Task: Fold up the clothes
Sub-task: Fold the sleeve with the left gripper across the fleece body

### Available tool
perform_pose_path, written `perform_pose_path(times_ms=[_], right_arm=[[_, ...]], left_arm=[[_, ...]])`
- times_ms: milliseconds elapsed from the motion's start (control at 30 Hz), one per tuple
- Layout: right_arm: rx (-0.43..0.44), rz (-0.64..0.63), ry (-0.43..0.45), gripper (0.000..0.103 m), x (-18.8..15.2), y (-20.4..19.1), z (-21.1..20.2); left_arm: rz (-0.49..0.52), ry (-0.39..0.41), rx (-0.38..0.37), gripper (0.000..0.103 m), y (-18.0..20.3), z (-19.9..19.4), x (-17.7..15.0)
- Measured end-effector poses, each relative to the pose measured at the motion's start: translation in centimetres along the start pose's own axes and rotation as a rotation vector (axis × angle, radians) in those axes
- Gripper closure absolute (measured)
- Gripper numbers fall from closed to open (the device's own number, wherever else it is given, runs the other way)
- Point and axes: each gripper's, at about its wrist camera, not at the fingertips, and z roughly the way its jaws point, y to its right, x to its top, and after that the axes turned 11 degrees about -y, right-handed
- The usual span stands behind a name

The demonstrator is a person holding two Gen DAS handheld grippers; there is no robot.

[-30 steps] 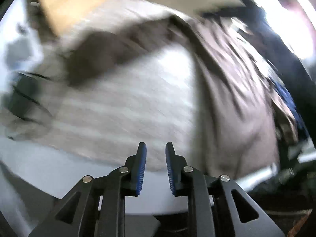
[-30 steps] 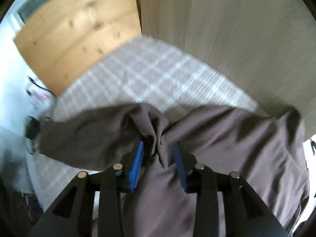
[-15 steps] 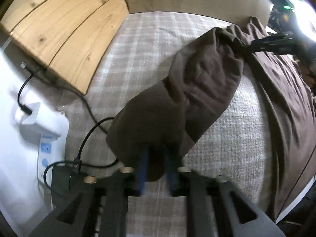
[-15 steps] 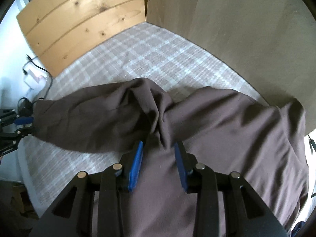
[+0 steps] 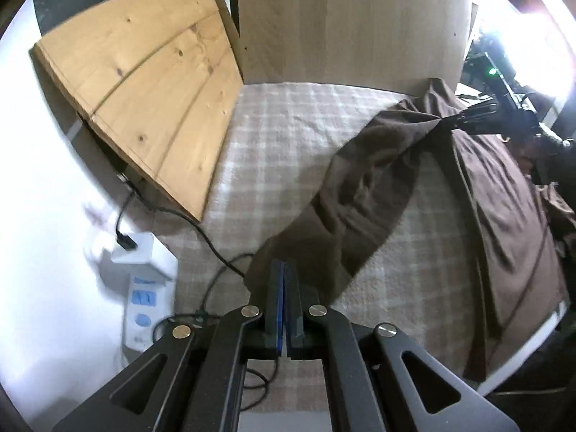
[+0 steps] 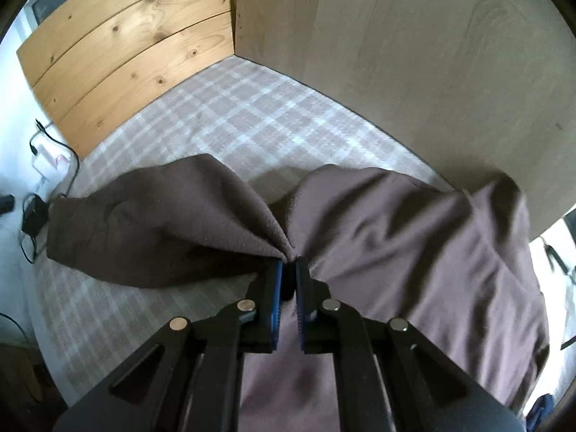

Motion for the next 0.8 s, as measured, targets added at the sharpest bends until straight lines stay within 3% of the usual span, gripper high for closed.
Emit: perform_pose_path(times_ms=[33, 100, 167, 267, 333, 400, 467, 633, 800], right_arm=[[-0.015, -0.009, -0.011, 0.096, 0.0, -0.1, 0.2], [-0.022, -0.021, -0.025, 0.096, 0.2, -0.3, 0.8], [-0.017, -0.03, -0.031, 0.096, 0.4, -0.4, 1.2], [0.008, -0.039, -0.033, 0.096, 0.8, -0.4, 1.6], [0.033, -0.037, -0.032, 0.096, 0.9, -0.3, 1.7], [0.056, -0.034, -0.024, 0.096, 0.9, 0.0, 1.7], [0.085, -0.023, -0.019, 0.096, 0.8, 0.3, 1.8], [0.163, 0.007, 0.017, 0.096, 0.8, 1.3, 1.8], [0.239, 0.025, 0.087, 0.096, 0.2, 1.8, 0.8]], left_arm=[[0.003, -0.018, -0.011, 0.099, 0.0, 0.6, -0.1], [0.021, -0.037, 0.015, 0.079, 1.0, 2.0, 0.1], [0.054, -0.05, 0.053, 0.072, 2.3, 3.7, 0.7], [0.105, -0.077, 0.105, 0.073, 4.1, 6.2, 1.8], [0.149, -0.103, 0.093, 0.074, 5.4, 7.6, 2.3], [0.185, -0.131, 0.103, 0.1, 6.2, 8.6, 2.6], [0.201, -0.159, 0.139, 0.101, 6.6, 9.3, 2.7], [0.116, -0.079, 0.149, 0.102, 4.8, 4.1, 3.2], [0.082, 0.047, 0.256, 0.101, 4.9, -2.5, 1.5]])
